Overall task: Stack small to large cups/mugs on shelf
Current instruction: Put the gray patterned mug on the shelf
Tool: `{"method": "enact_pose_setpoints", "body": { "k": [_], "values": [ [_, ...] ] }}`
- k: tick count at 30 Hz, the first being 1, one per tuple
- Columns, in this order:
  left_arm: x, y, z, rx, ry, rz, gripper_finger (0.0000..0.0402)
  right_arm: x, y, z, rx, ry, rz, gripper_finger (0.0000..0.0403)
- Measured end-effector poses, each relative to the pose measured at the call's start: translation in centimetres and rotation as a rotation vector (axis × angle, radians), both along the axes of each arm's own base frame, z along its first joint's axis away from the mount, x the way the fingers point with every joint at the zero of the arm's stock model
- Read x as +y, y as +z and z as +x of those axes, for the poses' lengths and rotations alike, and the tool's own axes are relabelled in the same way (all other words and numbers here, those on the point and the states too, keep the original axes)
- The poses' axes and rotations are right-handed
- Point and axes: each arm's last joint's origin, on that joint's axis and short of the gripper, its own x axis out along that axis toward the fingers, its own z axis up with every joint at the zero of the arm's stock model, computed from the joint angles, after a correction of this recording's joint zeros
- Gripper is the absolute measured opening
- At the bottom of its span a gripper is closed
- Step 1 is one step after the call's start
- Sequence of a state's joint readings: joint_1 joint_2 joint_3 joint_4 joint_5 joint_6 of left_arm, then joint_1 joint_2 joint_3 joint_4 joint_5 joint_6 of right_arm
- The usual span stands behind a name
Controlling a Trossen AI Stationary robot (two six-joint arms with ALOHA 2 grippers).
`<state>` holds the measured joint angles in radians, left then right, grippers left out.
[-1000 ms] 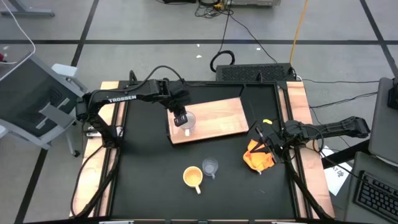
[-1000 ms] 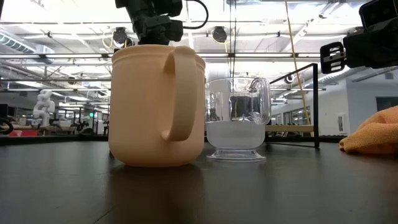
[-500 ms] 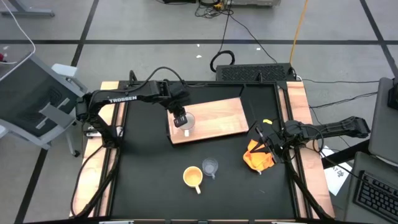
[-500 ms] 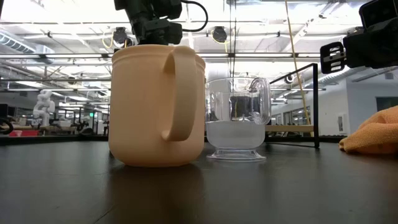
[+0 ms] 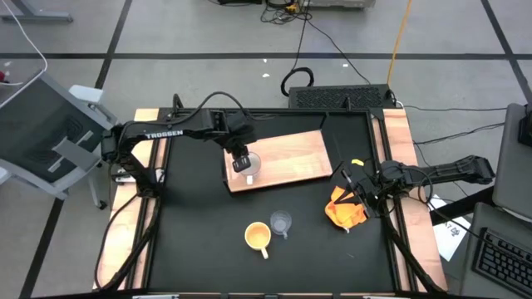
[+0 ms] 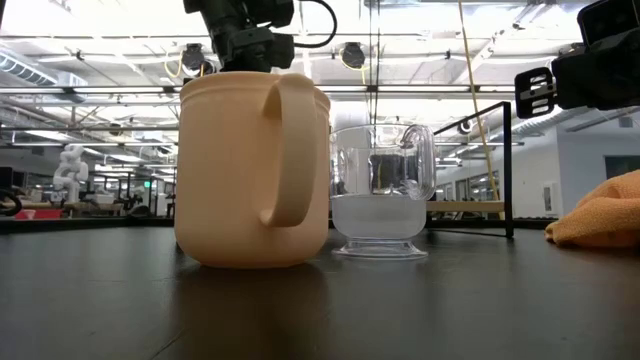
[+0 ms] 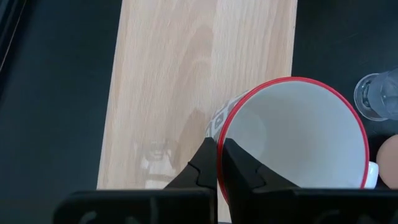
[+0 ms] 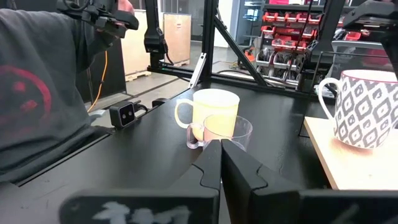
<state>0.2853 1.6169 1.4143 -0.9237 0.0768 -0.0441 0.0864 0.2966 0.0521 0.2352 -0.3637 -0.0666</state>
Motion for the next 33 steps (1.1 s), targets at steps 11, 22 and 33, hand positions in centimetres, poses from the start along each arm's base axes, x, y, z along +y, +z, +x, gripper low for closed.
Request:
{"method": "enact_pose_setpoints", "body": {
  "k": [11,22,33],
  "values": [
    [-0.6,0.0,0.2,0.001,-0.001,0.002,0.0006,0.0,0.0,0.0,0.001,0.0,0.001,0.0],
    [-0.6,-0.8,0.1,0.009,0.025,0.005,0.0006,0.0,0.0,0.0,0.001,0.0,0.001,0.0],
    [-0.3,-1.7,0.0,0.001,0.026,-0.001,0.0006,0.0,0.0,0.0,0.001,0.0,0.001,0.0]
  ]
}}
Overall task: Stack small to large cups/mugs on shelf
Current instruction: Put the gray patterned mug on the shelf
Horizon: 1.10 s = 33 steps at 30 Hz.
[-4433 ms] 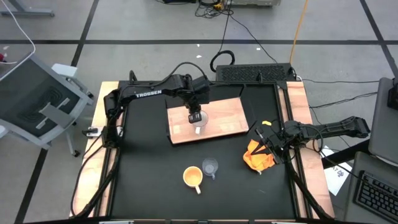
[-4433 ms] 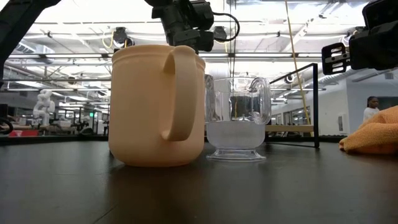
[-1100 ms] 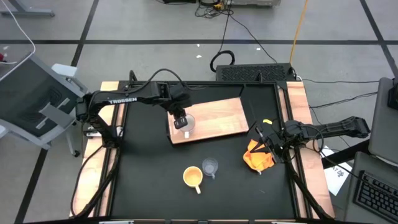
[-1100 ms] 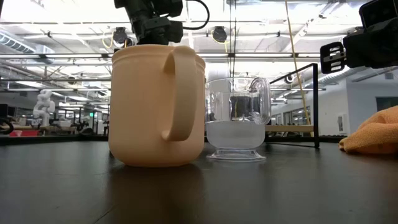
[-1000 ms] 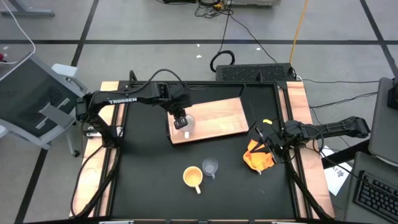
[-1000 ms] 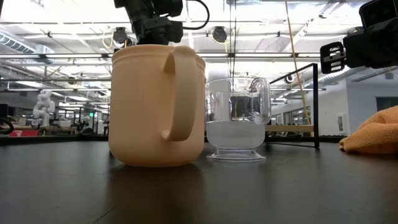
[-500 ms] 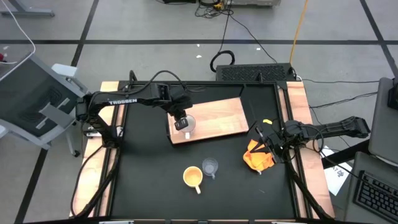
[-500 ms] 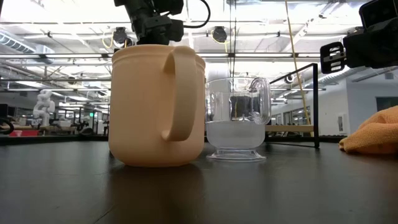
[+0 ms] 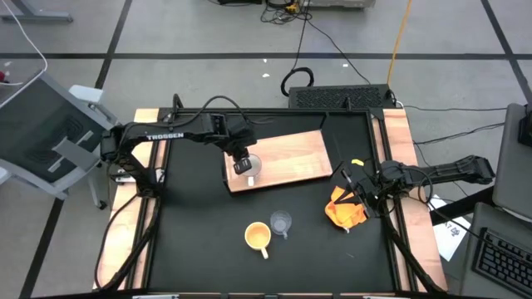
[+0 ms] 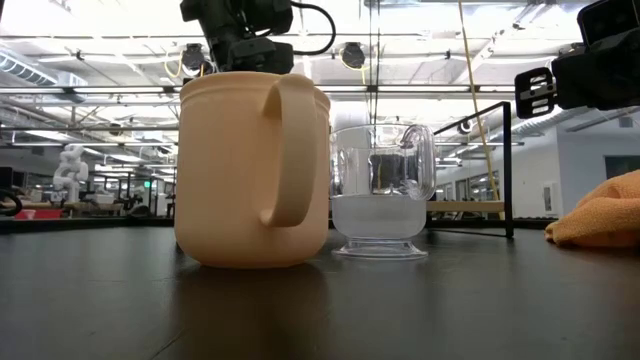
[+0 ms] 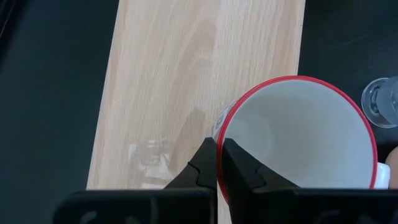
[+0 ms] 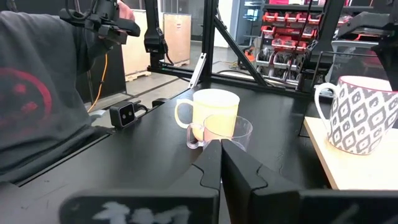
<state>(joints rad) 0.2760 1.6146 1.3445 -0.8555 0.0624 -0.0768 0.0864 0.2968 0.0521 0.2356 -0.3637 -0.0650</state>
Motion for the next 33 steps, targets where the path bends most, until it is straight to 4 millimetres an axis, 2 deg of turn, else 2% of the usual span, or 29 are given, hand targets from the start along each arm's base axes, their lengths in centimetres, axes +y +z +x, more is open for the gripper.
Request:
{"method": "enact_pose_setpoints", "body": {
  "k": [21,28,33],
  "values": [
    [0.01,-0.05,0.15,-0.009,-0.019,0.018,0.0006,0.0,0.0,0.0,-0.001,0.0,-0.002,0.0],
    [0.02,-0.08,0.22,-0.012,-0.018,0.026,0.003,0.0,0.0,0.0,0.0,0.0,-0.001,0.0],
    [0.02,-0.05,0.32,-0.022,-0.018,0.028,0.0015,0.0,0.0,0.0,0.0,0.0,0.0,0.0]
  ]
}}
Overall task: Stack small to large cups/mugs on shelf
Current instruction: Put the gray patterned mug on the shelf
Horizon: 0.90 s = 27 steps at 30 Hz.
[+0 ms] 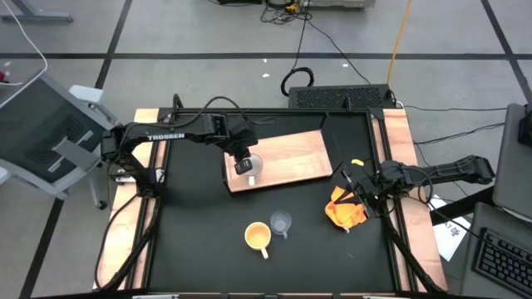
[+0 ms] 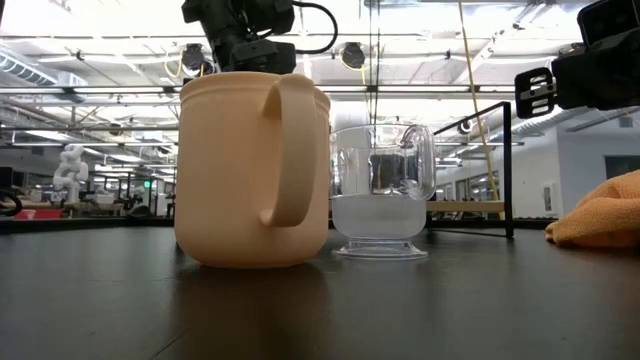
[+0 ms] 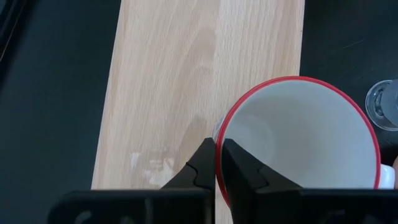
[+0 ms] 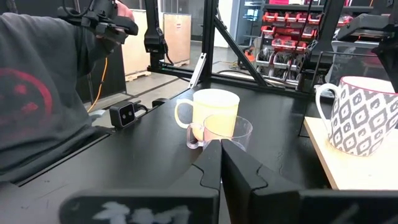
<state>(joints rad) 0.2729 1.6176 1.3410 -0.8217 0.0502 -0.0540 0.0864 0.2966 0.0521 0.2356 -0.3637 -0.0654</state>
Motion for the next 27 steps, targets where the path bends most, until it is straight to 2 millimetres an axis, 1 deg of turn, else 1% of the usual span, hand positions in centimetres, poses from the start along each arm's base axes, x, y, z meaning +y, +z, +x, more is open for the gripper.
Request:
{"method": "enact_pose_setpoints", "body": {
  "k": [4,6,11,15,18,27],
  "values": [
    [0.0,0.01,0.02,-0.003,0.0,0.0,0.0014,0.0,0.0,0.0,0.0,0.0,0.0,0.0],
    [0.01,0.0,0.02,-0.002,0.0,0.001,0.0028,0.0,-0.01,0.0,0.001,0.0,0.0,0.0],
    [0.01,-0.01,0.05,-0.004,-0.001,0.001,0.0076,0.0,-0.01,0.0,0.001,0.0,0.0,0.0],
    [0.0,-0.01,0.05,-0.004,-0.001,0.001,0.0095,0.0,0.0,0.0,0.001,0.0,0.0,0.0],
    [0.0,-0.01,0.05,-0.004,0.0,0.001,0.0102,0.0,-0.01,0.0,0.001,0.0,0.0,0.0],
    [-0.5,0.0,0.21,-0.006,-0.025,0.007,0.0104,0.0,-0.01,0.0,0.001,0.0,0.001,0.0]
  ]
}}
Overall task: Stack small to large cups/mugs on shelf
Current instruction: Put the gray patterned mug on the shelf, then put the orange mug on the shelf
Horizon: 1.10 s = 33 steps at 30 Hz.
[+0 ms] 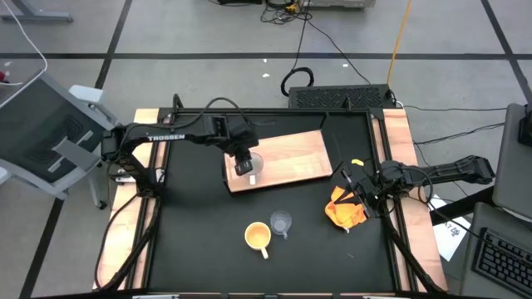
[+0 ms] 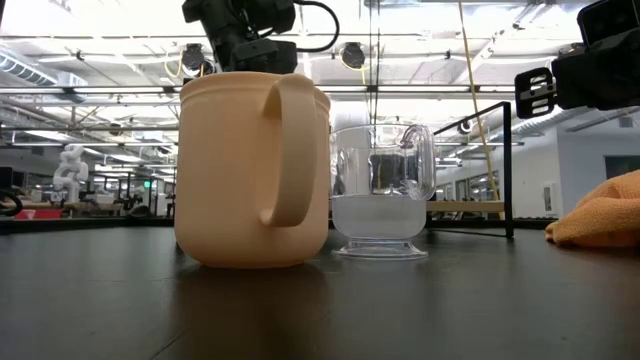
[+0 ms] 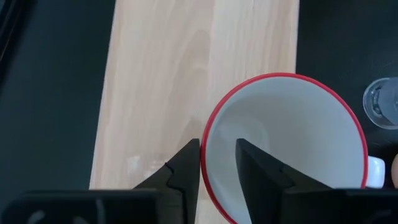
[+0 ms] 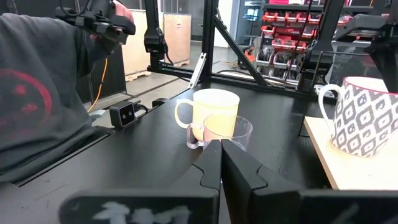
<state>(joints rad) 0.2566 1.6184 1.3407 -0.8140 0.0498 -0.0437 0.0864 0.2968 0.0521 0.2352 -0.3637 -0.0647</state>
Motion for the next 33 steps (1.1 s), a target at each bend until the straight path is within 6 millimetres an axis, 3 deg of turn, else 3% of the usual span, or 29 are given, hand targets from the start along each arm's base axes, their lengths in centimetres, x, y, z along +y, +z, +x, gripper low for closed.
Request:
{"method": "enact_pose_setpoints", "body": {
  "k": [15,27,33],
  "values": [
    [-0.4,0.0,0.1,0.007,-0.036,0.039,0.0111,0.0,0.0,0.0,0.0,0.0,0.0,0.0],
    [-0.2,0.2,0.1,0.014,-0.022,0.09,0.0227,0.0,0.0,0.0,0.0,0.0,0.0,0.0],
    [-0.1,1.7,0.5,-0.026,-0.037,0.113,0.0255,0.0,0.0,0.0,0.001,0.0,0.0,0.0]
  ]
}}
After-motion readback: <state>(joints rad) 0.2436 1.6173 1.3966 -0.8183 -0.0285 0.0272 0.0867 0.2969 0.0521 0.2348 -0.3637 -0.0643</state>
